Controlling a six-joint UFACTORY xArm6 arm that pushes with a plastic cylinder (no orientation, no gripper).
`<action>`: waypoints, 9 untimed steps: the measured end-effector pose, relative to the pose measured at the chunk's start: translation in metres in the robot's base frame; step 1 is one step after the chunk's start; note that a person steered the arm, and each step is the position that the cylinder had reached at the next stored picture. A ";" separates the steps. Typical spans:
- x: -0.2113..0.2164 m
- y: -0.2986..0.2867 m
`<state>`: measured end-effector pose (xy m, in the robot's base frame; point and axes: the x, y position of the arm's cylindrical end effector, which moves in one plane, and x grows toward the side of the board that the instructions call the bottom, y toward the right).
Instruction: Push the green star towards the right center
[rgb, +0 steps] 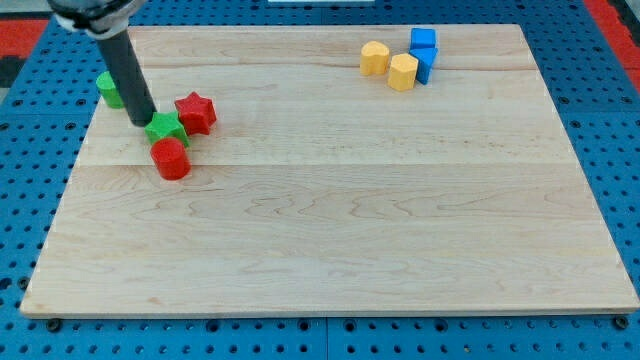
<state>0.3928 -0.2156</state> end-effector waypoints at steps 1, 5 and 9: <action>0.015 0.031; 0.025 0.247; -0.005 0.343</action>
<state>0.3879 0.1271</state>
